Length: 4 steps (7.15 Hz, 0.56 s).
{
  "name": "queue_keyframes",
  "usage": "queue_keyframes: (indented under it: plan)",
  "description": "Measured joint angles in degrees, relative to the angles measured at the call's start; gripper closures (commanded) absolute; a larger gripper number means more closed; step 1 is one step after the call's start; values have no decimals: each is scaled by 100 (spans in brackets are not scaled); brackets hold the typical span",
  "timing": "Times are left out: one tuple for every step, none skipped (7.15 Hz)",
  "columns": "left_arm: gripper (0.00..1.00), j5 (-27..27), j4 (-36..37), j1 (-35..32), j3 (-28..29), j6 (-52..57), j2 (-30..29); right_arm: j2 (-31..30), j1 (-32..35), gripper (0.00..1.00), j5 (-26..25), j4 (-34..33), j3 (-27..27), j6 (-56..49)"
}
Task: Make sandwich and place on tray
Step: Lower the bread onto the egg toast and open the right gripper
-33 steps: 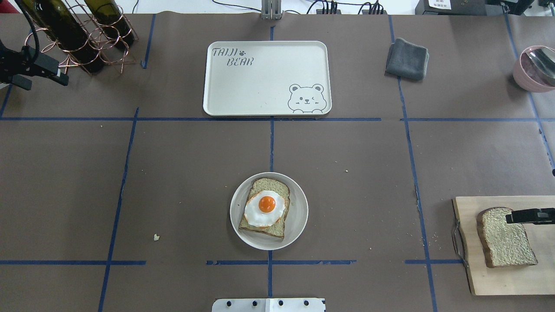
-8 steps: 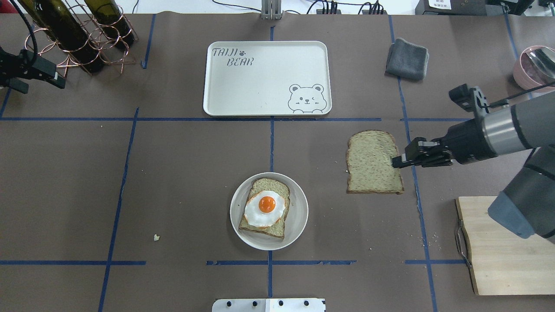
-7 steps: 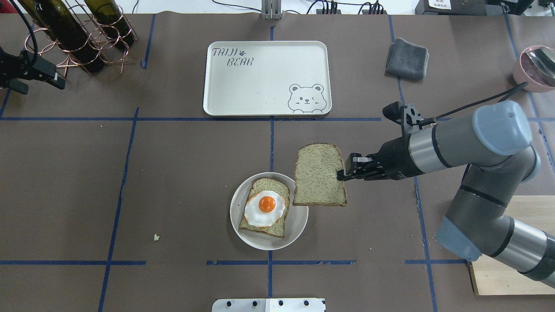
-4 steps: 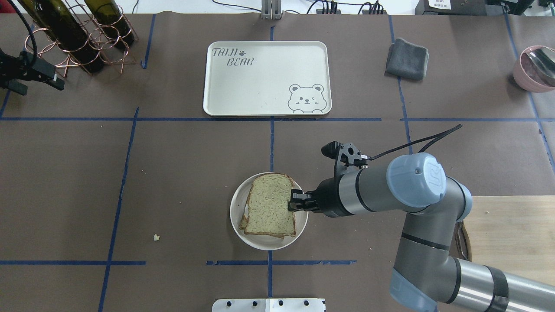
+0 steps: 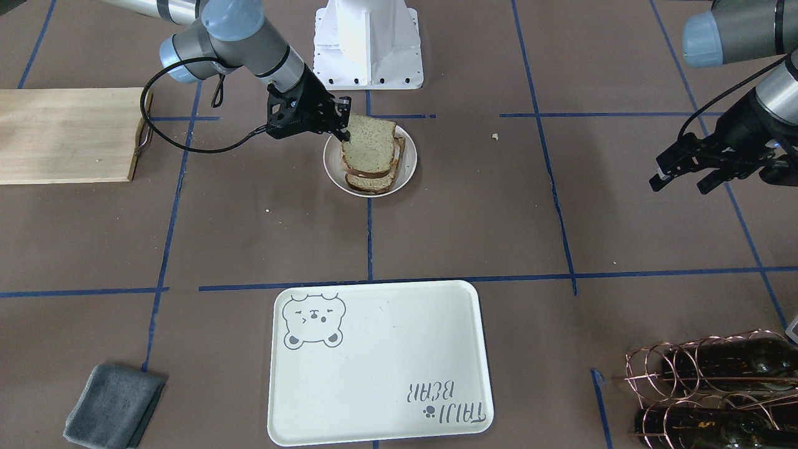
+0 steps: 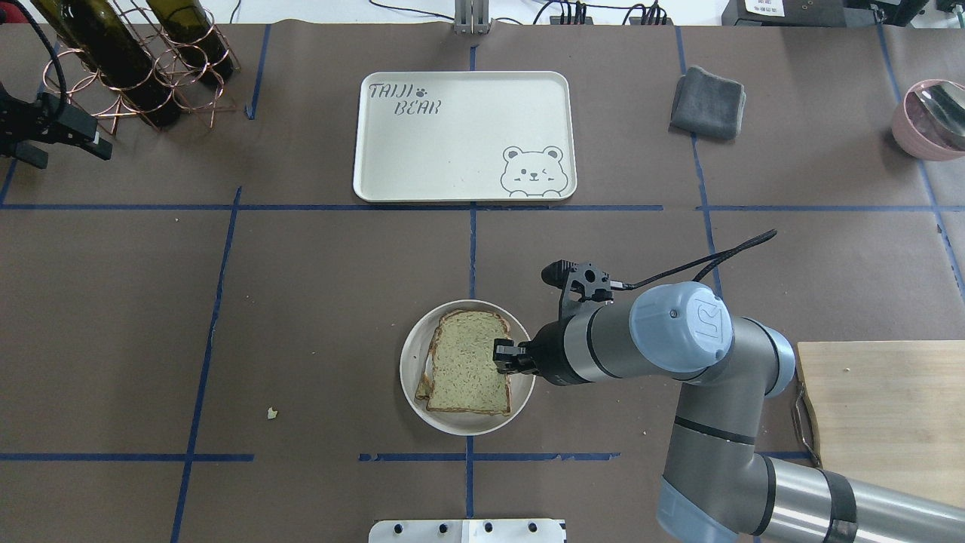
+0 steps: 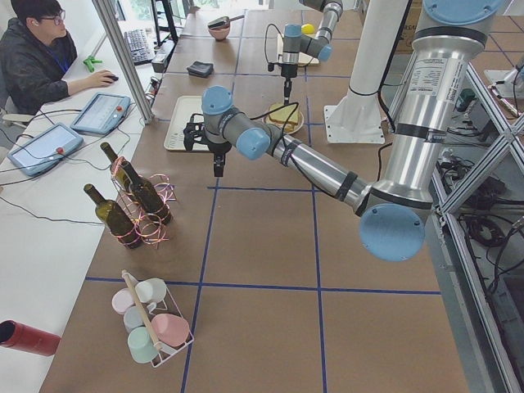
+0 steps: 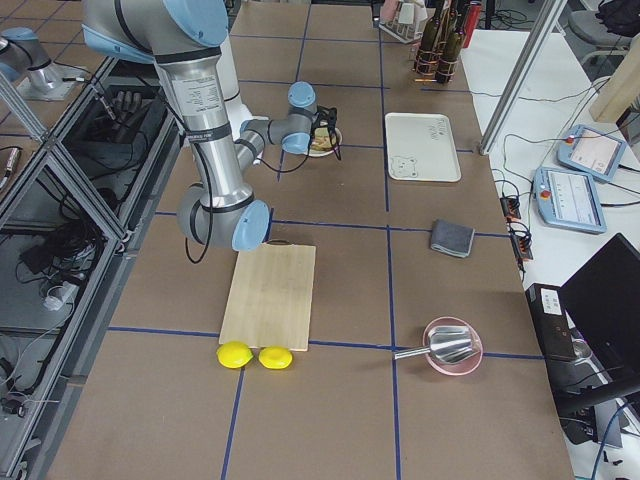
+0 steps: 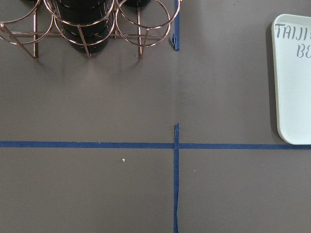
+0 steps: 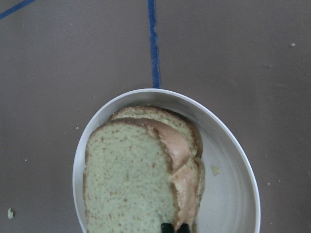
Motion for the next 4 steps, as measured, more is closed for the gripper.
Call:
queue_keyframes:
  plan:
    - [0,0,-43,0,51,7,-1,2,10,0,-57,-4,-65,-4]
    - [0,-3,-104,4,100,-14,-20,1,40,0,-106,-8,-105,8]
    - [0,-9,-141,16,131,-42,-53,13,137,0,-104,-82,-90,21]
    - [0,-10,-155,50,144,-121,-121,59,360,0,83,-342,-15,26]
